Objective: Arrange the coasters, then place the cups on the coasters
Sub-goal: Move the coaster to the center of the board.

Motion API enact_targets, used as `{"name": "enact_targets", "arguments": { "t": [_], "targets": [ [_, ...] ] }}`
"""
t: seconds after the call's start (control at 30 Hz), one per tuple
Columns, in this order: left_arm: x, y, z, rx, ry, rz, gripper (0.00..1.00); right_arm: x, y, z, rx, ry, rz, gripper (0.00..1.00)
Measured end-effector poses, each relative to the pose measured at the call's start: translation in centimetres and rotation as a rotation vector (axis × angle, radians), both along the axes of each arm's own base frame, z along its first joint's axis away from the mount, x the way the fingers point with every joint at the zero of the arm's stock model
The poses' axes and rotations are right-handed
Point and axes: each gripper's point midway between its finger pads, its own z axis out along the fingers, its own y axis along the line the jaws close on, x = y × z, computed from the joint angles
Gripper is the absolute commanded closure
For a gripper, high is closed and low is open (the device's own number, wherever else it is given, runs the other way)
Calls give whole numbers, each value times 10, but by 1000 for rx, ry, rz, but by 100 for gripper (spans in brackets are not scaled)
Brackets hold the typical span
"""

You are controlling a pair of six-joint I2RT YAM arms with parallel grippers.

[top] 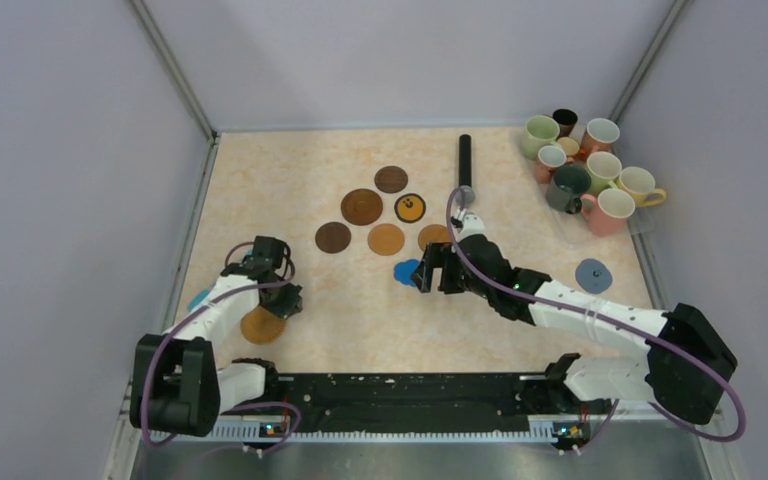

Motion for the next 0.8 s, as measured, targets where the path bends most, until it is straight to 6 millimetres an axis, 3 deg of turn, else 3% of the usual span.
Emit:
{"name": "enact_targets", "arguments": {
  "t": [0.27, 0.4, 0.57, 0.8],
  "targets": [
    [-3, -3, -4, -9, 4, -25, 100, -1, 1, -7, -14, 16, 4, 16],
    [1, 5, 6, 38, 6, -17, 100, -1, 1, -7, -14, 17, 4, 16],
    [10, 35, 24, 189, 42, 71, 100, -1, 0, -8, -17, 19, 4, 16],
    [-11, 66, 14, 278, 167, 173, 100, -1, 0, -8, -18, 19, 3, 16]
  ]
}}
